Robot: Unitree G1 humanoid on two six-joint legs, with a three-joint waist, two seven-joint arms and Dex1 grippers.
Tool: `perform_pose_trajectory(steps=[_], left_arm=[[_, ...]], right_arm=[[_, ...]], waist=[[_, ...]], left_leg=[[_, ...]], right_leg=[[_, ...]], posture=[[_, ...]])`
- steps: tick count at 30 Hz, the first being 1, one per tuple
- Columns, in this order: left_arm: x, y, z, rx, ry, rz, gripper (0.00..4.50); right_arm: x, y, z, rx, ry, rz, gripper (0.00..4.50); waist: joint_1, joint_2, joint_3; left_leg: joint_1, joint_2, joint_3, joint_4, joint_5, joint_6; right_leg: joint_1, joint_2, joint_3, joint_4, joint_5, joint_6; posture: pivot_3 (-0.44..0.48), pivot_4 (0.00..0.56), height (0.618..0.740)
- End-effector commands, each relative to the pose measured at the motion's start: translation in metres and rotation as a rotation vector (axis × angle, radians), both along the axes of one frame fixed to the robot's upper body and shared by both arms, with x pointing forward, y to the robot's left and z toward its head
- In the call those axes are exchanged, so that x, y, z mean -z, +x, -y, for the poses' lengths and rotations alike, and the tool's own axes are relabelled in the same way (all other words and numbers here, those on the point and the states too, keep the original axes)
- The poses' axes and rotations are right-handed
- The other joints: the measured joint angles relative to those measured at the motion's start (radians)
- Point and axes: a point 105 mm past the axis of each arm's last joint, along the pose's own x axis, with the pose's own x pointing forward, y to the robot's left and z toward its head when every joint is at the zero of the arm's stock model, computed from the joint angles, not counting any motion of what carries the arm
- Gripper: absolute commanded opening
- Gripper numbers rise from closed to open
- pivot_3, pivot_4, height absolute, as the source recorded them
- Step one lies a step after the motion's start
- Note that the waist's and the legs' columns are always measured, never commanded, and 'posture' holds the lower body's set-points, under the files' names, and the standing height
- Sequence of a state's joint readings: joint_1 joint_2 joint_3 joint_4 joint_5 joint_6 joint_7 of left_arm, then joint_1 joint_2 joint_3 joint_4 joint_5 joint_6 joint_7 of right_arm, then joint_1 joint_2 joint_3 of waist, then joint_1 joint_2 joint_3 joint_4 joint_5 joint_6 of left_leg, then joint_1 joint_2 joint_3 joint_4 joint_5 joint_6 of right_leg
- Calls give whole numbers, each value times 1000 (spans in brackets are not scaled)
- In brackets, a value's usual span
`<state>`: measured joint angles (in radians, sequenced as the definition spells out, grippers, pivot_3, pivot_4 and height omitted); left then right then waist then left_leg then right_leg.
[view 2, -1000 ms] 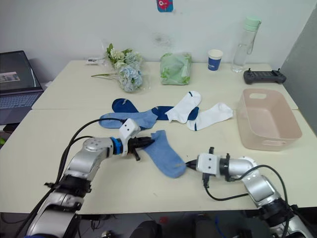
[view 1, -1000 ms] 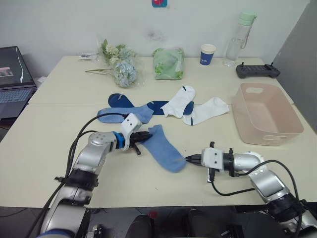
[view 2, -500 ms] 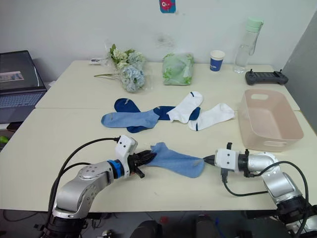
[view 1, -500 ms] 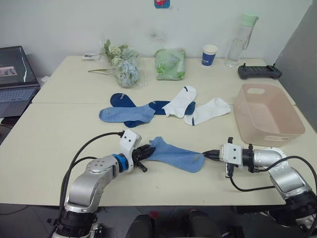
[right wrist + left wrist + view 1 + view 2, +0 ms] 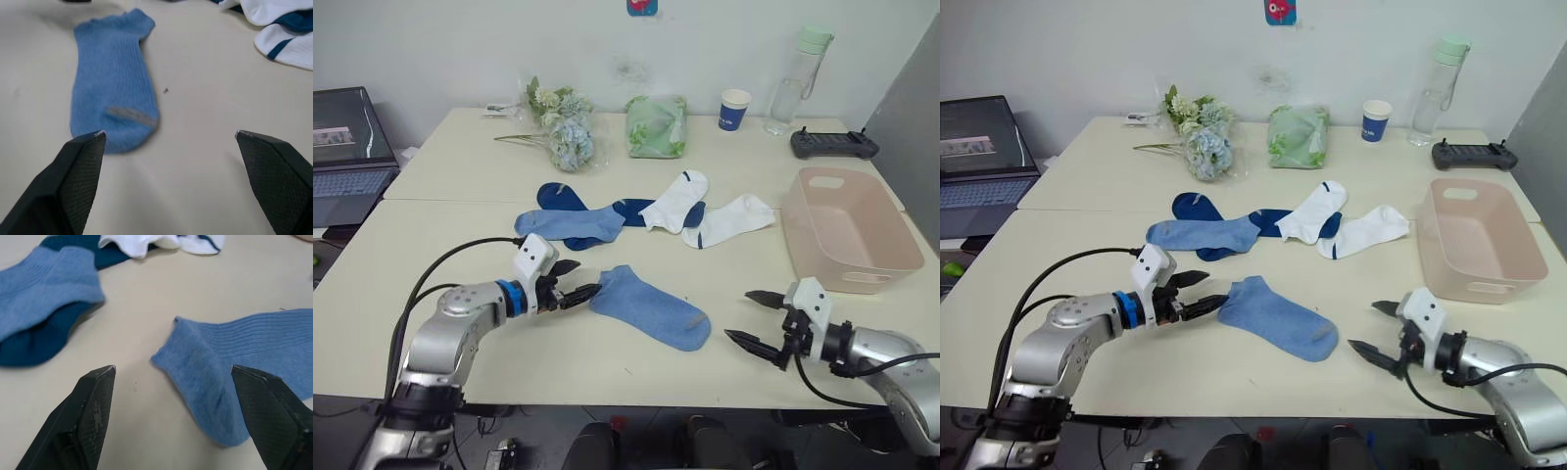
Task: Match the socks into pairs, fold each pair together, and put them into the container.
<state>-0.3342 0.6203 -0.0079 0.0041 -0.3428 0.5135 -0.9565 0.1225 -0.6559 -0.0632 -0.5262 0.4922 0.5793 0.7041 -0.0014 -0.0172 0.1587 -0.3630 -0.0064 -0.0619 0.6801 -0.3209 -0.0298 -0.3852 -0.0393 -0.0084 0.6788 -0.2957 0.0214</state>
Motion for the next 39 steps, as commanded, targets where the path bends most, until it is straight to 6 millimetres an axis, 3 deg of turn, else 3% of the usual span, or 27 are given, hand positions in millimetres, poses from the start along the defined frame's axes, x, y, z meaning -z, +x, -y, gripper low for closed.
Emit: perform_pose_trajectory(steps=[1,9,11,15,22,25,34,39], left_arm=[[-5,11,9,84,32,39,3927],[9,35,32,201,133,52,3927],[12,35,33,222,160,49,3539],[11,36,32,227,160,50,2364],[9,32,32,214,134,45,44],[7,25,32,202,111,31,0],[13,-13,31,20,46,-50,0],[17,-36,44,-139,-24,-98,0]], right_arm=[[-3,-2,-10,70,13,-30,4462],[15,-4,-33,56,-13,-112,4462],[21,-4,-34,61,-25,-145,4500],[21,-4,-40,51,28,-184,3534],[16,-2,-46,17,53,-170,950],[16,5,-40,44,54,-161,28],[0,57,1,104,-28,-88,28],[-5,88,-7,54,-74,-53,28]], waist=[[0,0,0],[-5,0,0],[-7,0,0],[-9,0,0],[-8,0,0],[-10,0,0],[-26,0,0],[-31,0,0]], left_leg=[[0,0,0,0,0,0],[0,-1,1,0,0,1],[0,-1,1,0,0,1],[0,0,1,0,0,1],[0,-1,0,0,0,1],[0,0,-1,0,0,1],[0,0,-1,0,0,1],[0,1,-1,0,0,1]], right_leg=[[0,0,0,0,0,0],[-1,4,0,1,0,0],[-2,4,0,1,0,0],[-2,4,0,1,0,0],[-2,4,0,1,0,0],[-2,4,0,1,0,0],[-1,2,0,2,0,0],[-1,2,0,2,0,0]], posture=[[0,150,740],[0,150,740],[0,150,740],[0,150,740],[0,150,740],[0,150,740],[0,150,740],[0,150,740]])
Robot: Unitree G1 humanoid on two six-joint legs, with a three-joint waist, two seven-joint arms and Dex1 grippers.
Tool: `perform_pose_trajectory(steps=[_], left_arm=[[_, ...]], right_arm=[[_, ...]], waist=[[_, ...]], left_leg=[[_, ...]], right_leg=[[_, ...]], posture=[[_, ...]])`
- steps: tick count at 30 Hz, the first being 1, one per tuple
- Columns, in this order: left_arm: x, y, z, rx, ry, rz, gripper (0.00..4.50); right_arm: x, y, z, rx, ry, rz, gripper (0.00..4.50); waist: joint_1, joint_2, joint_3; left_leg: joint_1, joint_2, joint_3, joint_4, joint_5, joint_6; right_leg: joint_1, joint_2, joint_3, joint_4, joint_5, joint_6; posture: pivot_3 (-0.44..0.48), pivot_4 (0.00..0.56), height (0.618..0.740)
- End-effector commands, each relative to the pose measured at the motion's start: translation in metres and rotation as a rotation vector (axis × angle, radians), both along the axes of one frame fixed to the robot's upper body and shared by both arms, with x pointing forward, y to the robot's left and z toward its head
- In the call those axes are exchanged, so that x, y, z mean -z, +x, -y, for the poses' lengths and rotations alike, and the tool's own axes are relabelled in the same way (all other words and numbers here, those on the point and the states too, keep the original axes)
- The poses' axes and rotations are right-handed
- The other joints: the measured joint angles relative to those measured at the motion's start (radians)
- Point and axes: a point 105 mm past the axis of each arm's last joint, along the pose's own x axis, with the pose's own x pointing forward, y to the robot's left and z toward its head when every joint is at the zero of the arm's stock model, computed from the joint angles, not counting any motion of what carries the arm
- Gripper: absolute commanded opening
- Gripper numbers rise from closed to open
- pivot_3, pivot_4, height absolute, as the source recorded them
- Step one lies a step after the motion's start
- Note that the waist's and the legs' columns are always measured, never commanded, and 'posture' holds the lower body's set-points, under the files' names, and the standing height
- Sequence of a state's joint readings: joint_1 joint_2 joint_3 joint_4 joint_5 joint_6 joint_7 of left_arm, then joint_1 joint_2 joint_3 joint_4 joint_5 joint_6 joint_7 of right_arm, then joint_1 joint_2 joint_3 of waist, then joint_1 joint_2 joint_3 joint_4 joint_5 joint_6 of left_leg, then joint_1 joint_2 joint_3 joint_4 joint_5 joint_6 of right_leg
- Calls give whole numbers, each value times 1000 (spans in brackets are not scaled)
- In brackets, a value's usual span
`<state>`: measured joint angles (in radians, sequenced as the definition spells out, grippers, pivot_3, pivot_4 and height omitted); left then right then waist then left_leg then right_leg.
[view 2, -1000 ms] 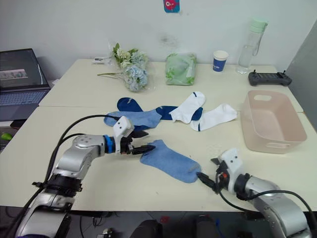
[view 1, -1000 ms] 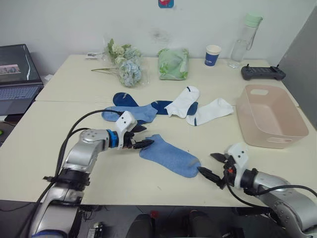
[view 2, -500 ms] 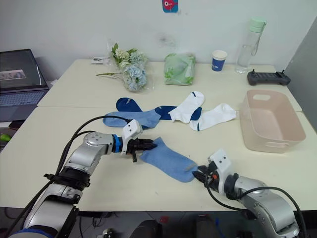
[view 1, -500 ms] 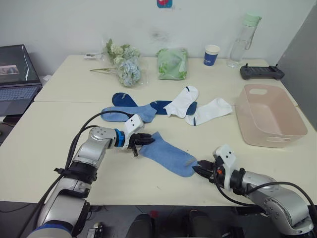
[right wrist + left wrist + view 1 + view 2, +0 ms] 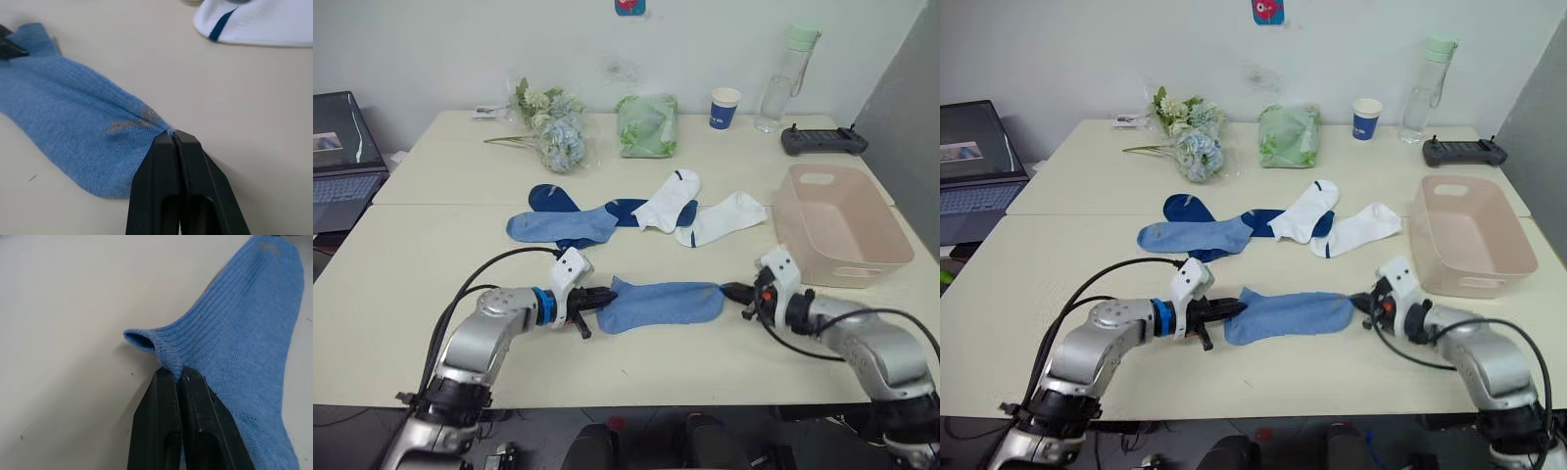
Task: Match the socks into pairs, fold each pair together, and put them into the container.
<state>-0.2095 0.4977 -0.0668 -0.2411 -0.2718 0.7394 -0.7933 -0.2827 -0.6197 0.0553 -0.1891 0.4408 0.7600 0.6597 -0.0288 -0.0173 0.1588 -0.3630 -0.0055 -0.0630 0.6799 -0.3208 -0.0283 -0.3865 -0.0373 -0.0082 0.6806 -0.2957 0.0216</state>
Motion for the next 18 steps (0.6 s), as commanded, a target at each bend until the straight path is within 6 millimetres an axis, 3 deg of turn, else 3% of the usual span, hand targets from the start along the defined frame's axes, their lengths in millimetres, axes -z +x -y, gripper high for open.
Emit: perform_pose_trajectory(steps=[1,7,8,14,18], left_arm=[[-12,-17,14,-95,-78,-2,0],[-13,-20,10,-241,-108,11,0],[-11,-24,8,-250,-115,-1,231],[-10,-35,-8,-251,-95,-16,1882],[-29,-27,-30,-147,-85,32,3158]], right_arm=[[-8,23,-12,-47,-29,57,28],[-7,39,-35,-109,-29,60,28],[-7,38,-36,-119,-40,72,212],[-16,38,-18,-69,-40,106,1979],[-21,22,-6,-28,-5,85,3381]], waist=[[-4,0,0],[5,0,0],[10,0,0],[12,0,0],[18,1,0]], left_leg=[[0,0,1,0,0,0],[0,0,0,0,0,0],[0,0,0,0,0,0],[-1,-1,3,0,0,-1],[0,0,0,0,0,-1]], right_leg=[[0,0,1,0,0,0],[0,0,-1,0,0,0],[0,0,-1,0,0,0],[0,-3,1,-2,0,0],[0,-2,-1,0,0,0]], posture=[[0,150,740],[0,150,740],[0,150,740],[0,150,740],[0,150,740]])
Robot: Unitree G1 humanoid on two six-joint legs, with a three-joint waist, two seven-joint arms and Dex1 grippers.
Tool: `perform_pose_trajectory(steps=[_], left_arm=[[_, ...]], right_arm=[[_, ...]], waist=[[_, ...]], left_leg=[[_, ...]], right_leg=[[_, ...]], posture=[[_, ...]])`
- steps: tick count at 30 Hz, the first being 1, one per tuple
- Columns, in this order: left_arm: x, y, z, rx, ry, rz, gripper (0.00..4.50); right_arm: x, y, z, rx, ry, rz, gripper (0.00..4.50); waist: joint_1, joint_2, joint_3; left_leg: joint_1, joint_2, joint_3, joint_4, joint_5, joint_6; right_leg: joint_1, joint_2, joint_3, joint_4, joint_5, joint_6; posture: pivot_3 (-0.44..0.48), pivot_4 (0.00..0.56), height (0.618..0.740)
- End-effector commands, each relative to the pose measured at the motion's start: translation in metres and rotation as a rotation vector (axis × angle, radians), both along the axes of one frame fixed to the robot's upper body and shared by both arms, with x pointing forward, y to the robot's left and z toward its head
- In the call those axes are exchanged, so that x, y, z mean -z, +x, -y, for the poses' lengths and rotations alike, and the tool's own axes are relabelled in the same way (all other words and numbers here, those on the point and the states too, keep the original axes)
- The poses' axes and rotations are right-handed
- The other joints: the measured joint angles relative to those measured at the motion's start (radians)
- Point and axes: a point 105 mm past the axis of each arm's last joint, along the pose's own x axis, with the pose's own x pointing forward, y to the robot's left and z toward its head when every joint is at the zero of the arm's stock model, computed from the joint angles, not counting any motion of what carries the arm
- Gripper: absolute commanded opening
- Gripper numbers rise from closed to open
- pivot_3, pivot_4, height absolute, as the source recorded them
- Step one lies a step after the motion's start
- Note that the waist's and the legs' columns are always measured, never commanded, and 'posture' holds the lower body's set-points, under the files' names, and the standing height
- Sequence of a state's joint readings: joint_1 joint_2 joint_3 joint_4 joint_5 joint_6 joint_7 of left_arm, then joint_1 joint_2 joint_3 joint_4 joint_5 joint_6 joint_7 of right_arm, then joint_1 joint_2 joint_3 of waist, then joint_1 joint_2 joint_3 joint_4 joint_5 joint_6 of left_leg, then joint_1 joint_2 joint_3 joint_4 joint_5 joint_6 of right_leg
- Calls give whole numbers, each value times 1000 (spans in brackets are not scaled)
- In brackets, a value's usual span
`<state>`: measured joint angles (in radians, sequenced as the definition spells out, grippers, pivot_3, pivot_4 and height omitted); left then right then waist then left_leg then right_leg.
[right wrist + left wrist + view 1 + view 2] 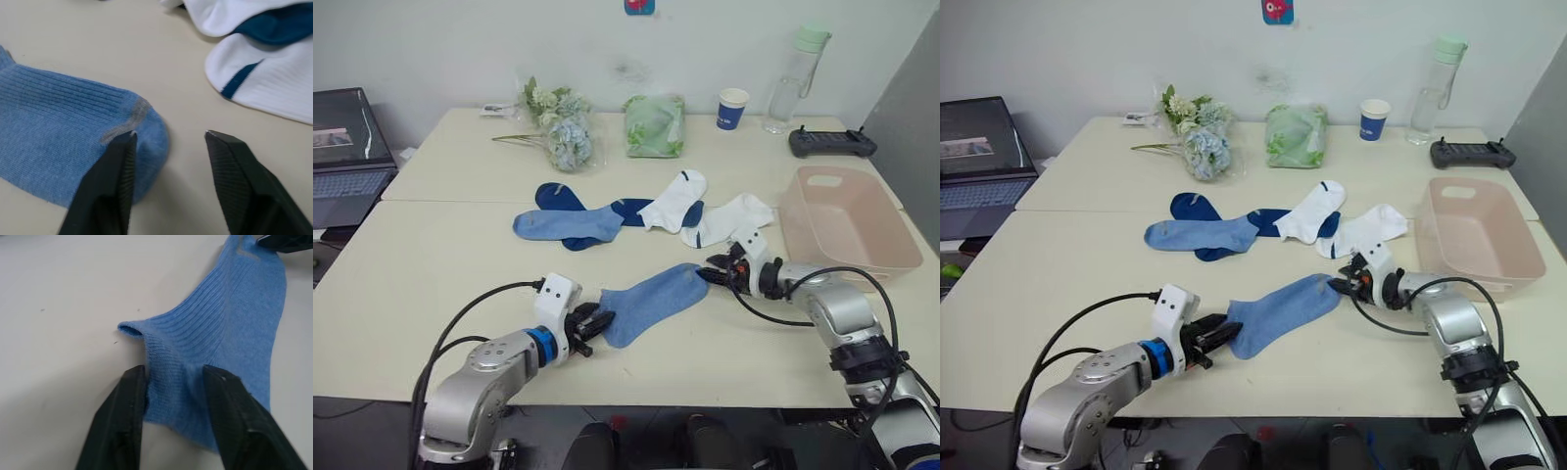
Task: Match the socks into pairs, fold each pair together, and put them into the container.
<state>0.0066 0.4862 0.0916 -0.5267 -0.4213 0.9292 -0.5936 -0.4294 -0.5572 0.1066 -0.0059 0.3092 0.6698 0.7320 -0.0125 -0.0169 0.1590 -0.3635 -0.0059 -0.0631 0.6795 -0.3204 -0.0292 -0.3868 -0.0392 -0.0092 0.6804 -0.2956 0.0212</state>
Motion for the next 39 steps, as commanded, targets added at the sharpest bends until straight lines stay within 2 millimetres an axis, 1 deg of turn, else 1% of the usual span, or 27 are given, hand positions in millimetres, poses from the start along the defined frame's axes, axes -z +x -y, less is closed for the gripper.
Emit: perform_pose_trajectory(steps=[1,4,7,11,14,17,18,19,21,22,28,31,33,35,37,39], left_arm=[[-29,11,-11,103,-15,104,3491],[-34,26,-14,228,60,148,3491],[-34,38,-5,365,84,175,3491],[-33,57,14,502,96,208,3491],[-28,66,29,599,115,200,3491],[-22,73,36,661,152,189,3491],[-18,74,36,684,167,174,3529],[-16,74,37,701,178,163,3529],[-12,75,36,715,189,154,3146],[-12,75,36,720,186,149,2940],[-11,70,35,730,162,131,1070],[-12,66,34,711,141,115,98],[-13,61,36,684,110,94,44],[-12,49,40,669,71,54,44],[-10,39,44,661,39,6,44],[-11,31,54,576,-46,-46,44]], right_arm=[[-16,-14,5,8,46,15,3711],[-8,-32,4,8,50,-26,3711],[1,-40,-1,36,58,-48,3711],[10,-41,-10,79,80,-59,3711],[14,-39,-16,104,91,-60,3711],[16,-37,-21,118,100,-57,3711],[15,-38,-23,113,113,-58,3344],[15,-38,-25,110,122,-59,3152],[14,-40,-27,101,129,-63,2447],[13,-42,-28,94,134,-65,2169],[9,-40,-30,86,163,-73,50],[6,-35,-29,91,169,-66,0],[1,-27,-25,97,166,-48,0],[-4,-18,-25,92,161,-28,0],[-7,-12,-27,78,159,-17,0],[-12,-2,-36,45,159,1,0]], waist=[[4,0,0],[8,0,0],[8,0,0],[7,0,0],[4,0,0],[-5,0,0],[-10,0,0],[-14,0,0],[-18,0,0],[-18,0,0],[-17,0,0],[-18,0,0],[-20,0,0],[-21,1,0],[-19,1,1],[-19,1,1]], left_leg=[[0,0,0,0,0,0],[0,0,1,0,0,0],[0,-1,2,0,0,0],[0,-1,3,0,0,0],[0,-1,2,0,0,0],[0,-1,3,0,0,0],[0,-1,3,0,0,0],[0,-1,3,0,0,0],[0,-1,3,0,0,1],[0,-1,3,0,0,1],[0,0,1,0,0,1],[0,0,2,0,0,1],[0,0,1,0,0,1],[0,0,1,0,0,1],[0,0,1,0,0,1],[0,0,0,0,0,1]], right_leg=[[0,0,0,0,0,0],[0,0,1,-1,0,0],[0,0,2,-2,0,0],[-1,0,2,-1,0,0],[0,2,1,0,0,0],[-1,3,1,0,0,0],[-1,3,1,0,0,0],[-1,3,1,0,0,0],[-1,3,1,0,0,0],[-1,3,1,0,0,0],[-1,3,1,0,0,0],[-1,3,2,0,0,0],[-1,3,1,0,0,0],[-1,3,2,0,0,0],[-1,2,2,0,0,0],[-1,2,1,0,0,0]], posture=[[0,150,740],[0,150,740],[0,150,740],[0,150,740],[0,150,740],[0,150,740],[0,150,740],[0,150,740],[0,150,740],[0,150,740],[0,150,740],[0,150,740],[0,150,740],[0,150,740],[0,150,740],[0,150,740]])
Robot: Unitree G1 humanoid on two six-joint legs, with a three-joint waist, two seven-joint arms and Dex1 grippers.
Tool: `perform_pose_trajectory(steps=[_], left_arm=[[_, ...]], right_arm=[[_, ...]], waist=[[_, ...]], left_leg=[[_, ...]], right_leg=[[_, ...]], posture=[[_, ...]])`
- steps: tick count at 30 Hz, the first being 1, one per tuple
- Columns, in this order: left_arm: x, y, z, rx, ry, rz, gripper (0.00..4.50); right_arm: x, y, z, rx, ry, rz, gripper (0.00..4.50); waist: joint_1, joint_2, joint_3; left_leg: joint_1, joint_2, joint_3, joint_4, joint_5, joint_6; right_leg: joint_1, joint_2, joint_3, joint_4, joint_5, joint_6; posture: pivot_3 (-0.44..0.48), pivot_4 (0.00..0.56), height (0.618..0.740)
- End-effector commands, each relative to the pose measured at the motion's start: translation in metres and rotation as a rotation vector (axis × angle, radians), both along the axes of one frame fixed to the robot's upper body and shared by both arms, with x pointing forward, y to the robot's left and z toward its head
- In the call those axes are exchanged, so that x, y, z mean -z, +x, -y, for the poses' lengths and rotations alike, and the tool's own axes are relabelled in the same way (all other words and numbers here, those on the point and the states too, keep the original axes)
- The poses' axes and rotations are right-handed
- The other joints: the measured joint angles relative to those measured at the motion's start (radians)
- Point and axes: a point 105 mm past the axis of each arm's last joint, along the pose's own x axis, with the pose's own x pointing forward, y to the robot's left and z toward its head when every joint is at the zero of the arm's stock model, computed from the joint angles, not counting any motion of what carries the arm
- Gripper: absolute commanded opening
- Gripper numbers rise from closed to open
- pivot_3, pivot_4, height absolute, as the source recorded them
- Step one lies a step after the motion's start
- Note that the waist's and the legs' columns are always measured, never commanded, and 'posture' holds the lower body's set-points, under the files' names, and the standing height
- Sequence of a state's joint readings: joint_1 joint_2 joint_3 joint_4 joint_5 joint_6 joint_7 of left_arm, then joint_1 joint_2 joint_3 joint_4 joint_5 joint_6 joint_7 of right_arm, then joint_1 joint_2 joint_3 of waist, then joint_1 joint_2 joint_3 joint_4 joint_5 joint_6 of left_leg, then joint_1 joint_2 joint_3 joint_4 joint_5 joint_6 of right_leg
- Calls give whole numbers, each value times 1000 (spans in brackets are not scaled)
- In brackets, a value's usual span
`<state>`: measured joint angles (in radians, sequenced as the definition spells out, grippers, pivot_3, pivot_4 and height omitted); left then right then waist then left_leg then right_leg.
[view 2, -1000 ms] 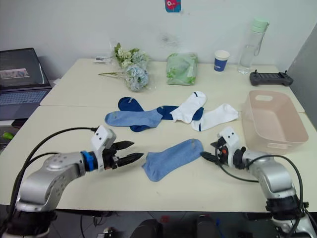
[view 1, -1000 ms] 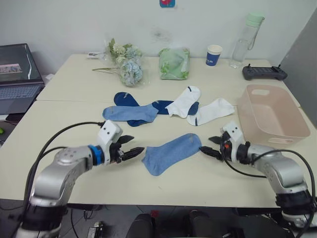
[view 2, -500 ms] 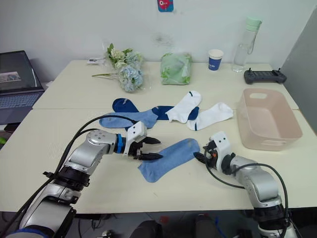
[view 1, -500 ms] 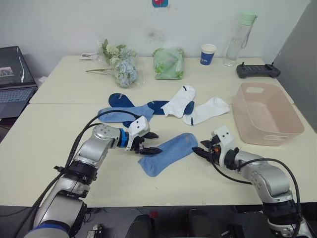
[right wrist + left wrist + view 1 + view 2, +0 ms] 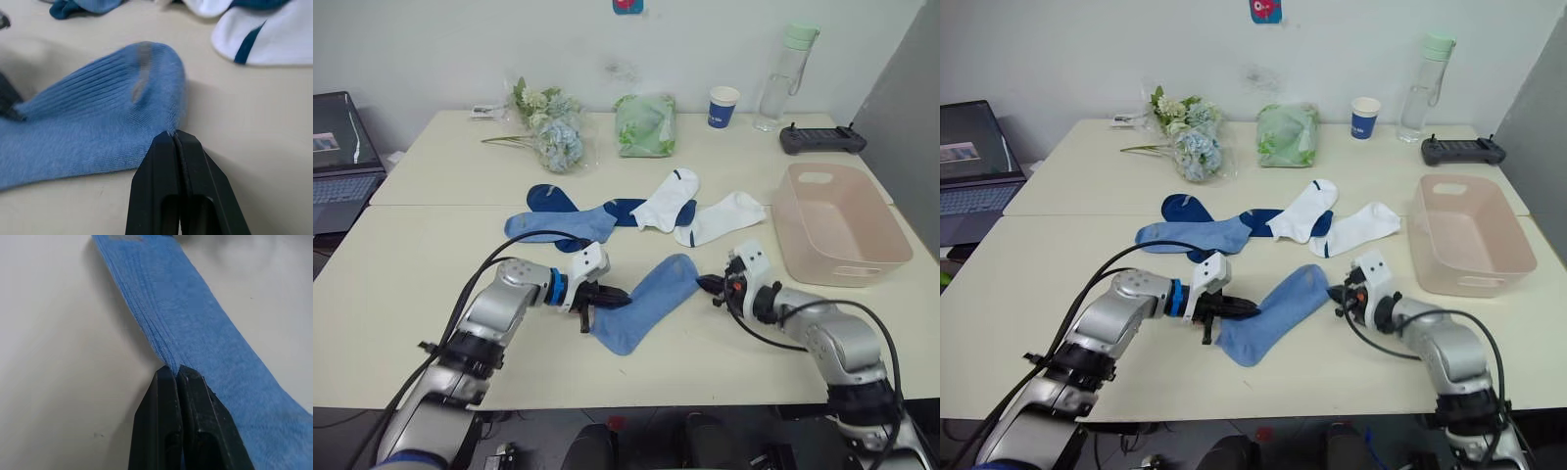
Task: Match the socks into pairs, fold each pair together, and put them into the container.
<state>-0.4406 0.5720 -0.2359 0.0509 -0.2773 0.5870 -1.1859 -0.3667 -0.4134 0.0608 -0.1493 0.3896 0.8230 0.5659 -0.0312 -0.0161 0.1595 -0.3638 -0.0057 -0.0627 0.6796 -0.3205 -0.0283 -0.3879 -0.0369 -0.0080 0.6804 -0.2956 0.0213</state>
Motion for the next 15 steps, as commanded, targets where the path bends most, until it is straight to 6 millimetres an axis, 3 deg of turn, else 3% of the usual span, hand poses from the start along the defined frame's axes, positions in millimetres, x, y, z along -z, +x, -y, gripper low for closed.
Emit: perform_pose_trajectory(steps=[1,7,15], left_arm=[[-13,-9,16,-107,-94,-59,44],[-14,-7,35,-351,-217,-118,44],[-7,-29,41,-399,-239,-186,44]], right_arm=[[-17,14,-14,-52,9,70,0],[-13,31,-47,-161,-53,94,0],[-16,33,-73,-274,-51,121,0]], waist=[[0,0,0],[1,0,0],[2,0,0]], left_leg=[[0,0,0,0,0,0],[0,0,0,0,0,0],[0,0,1,0,1,-2]], right_leg=[[0,0,0,0,0,0],[0,-1,0,1,0,0],[0,-2,1,0,0,0]], posture=[[0,150,740],[0,150,740],[0,150,740]])
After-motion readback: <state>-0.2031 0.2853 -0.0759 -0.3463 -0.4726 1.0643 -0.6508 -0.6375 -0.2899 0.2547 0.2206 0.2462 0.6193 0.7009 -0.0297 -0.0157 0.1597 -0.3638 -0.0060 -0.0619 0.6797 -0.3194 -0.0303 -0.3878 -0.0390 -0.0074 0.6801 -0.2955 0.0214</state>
